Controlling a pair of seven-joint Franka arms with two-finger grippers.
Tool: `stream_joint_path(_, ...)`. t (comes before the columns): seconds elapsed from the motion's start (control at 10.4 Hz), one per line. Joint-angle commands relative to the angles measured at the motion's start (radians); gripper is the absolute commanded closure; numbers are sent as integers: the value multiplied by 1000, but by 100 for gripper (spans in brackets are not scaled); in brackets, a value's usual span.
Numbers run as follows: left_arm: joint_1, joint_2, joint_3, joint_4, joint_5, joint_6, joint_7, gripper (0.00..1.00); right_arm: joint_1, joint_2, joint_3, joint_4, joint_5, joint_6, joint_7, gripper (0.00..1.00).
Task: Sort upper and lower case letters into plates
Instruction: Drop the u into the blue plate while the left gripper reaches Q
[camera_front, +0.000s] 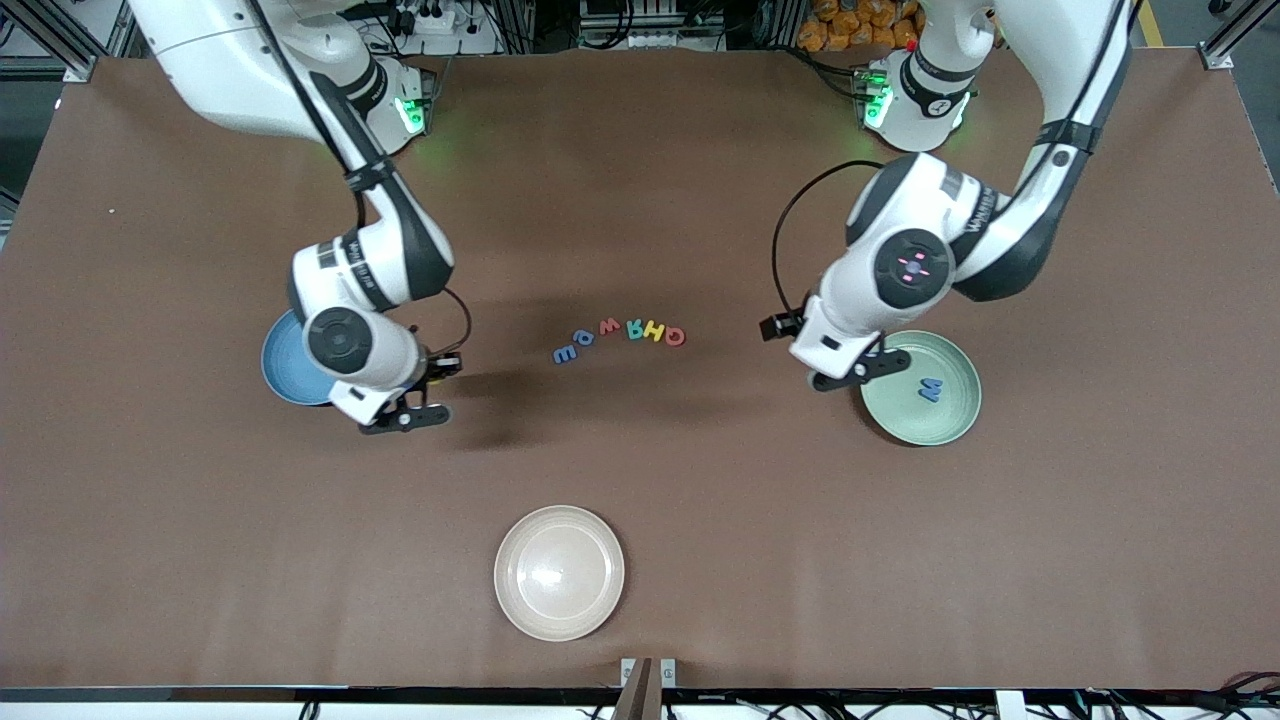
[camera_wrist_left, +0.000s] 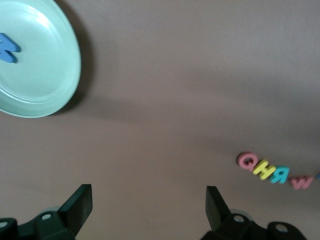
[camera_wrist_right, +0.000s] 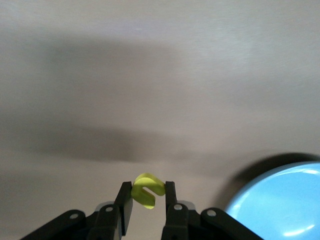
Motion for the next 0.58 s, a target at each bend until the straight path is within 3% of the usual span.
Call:
stream_joint_path(0.0, -131, 70, 7, 17, 117, 56, -232, 0, -129, -13, 8, -19, -3, -9, -209, 81)
stream_joint_path(0.48, -143, 178, 7, 84, 14, 183, -488, 0, -225, -2, 5, -43, -66, -101, -265, 81)
